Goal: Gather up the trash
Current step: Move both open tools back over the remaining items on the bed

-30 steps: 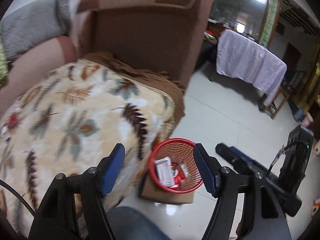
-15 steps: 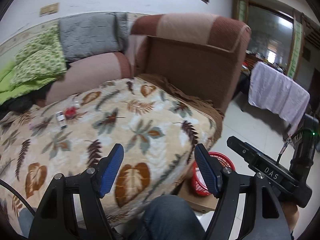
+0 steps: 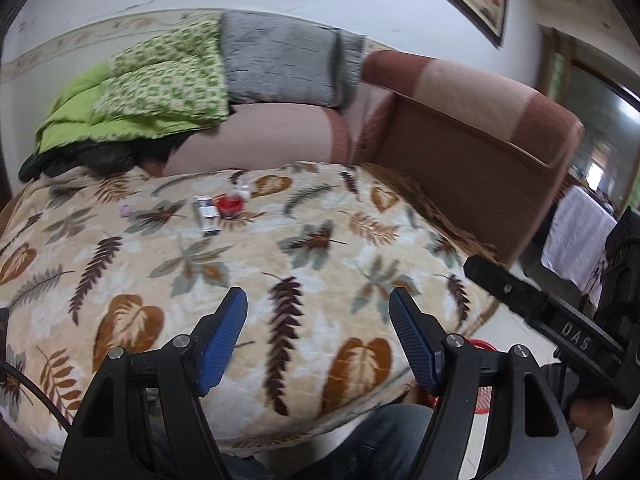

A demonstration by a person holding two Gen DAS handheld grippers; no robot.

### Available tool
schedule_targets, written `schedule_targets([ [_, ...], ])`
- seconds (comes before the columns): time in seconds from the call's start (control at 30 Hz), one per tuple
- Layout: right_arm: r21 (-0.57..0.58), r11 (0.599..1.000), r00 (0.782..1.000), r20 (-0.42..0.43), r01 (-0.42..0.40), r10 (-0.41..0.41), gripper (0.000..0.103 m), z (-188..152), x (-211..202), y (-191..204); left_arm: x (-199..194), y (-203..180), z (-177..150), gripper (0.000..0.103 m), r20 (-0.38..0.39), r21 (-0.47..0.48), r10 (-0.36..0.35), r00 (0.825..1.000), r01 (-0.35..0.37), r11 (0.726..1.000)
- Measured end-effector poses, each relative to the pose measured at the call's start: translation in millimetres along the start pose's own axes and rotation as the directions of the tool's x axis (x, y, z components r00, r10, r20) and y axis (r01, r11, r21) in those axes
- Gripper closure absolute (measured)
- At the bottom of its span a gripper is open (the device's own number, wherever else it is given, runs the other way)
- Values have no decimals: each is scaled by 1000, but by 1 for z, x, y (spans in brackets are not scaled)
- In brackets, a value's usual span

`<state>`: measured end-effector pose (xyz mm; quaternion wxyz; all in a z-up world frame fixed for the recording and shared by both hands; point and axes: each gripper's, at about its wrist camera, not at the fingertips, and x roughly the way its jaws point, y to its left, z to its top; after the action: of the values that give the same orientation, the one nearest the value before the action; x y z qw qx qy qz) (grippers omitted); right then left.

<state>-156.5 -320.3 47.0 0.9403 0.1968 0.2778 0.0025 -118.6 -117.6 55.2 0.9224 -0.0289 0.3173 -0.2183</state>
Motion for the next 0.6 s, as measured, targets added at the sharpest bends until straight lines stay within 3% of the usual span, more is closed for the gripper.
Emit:
schedule_targets([
  [0.27, -6, 994, 989, -97, -113, 112, 27, 13, 95, 28, 19, 66, 20, 31, -17, -62, 110, 994, -111, 992],
  [0.6, 47, 976, 953, -209, -213, 218, 27, 30, 224, 36, 74, 135, 68, 31, -103, -123, 102, 989, -115, 986],
])
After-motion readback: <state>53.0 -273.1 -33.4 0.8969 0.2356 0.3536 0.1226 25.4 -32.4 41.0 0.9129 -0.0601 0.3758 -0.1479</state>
